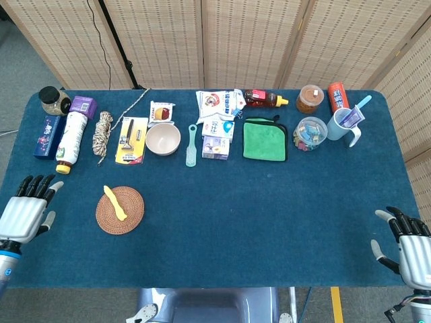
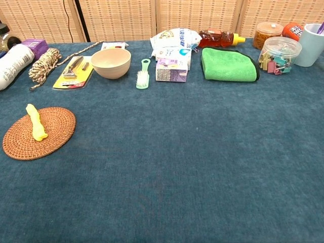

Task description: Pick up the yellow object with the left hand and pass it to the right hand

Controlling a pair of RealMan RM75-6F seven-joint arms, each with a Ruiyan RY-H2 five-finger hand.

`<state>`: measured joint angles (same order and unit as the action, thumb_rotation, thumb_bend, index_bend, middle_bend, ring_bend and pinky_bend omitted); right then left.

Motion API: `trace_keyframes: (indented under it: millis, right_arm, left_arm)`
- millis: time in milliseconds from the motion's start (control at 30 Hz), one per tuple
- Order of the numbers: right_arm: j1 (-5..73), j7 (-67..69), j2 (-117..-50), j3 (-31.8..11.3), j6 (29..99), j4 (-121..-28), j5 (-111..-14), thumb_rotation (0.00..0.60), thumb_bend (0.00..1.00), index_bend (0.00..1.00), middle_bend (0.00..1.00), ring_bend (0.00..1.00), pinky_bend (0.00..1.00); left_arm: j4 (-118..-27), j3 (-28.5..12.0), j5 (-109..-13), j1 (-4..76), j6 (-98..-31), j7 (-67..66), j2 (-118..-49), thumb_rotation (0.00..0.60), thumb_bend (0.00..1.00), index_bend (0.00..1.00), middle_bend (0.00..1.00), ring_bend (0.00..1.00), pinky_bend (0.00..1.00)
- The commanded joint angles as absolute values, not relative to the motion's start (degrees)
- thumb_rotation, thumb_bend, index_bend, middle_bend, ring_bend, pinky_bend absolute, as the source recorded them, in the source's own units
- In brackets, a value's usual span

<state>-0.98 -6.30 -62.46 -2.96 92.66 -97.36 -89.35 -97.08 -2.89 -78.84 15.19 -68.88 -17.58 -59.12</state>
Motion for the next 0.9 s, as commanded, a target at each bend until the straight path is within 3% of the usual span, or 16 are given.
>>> trace_keyframes:
  millis: [33, 300, 900]
  right_arm:
    - [-1.01, -6.44, -62.42, -2.99, 92.69, -97.54, -89.38, 0.600, 0.37, 0.26, 0.20, 0.27, 0.24]
    - [-0.97, -7.21, -62.56, -3.12, 92.36, -97.99, -89.04, 0.600, 0.37, 0.26, 0.20, 0.27, 0.24]
    - [-1.64, -7.66, -62.04, -3.60, 92.99, -98.71, -88.08, 0.600, 0.37, 0.26, 0.20, 0.27, 0.24]
  left_arm:
    - [-93.98, -2.38, -80.53, 17.34, -66.10, -16.68, -59.78, 0.600, 0.44, 0.13, 0.06, 0.01, 0.03]
    - [-87.23, -1.90, -84.01, 20.94, -62.36, -12.64, -63.27, 0.600, 0.35, 0.19, 0.04, 0.00, 0.03]
    - [-74.36, -1.89, -86.22, 26.53, -58.12, -7.47, -73.64, 0.600, 0.34, 0.36, 0.04, 0.01, 0.03]
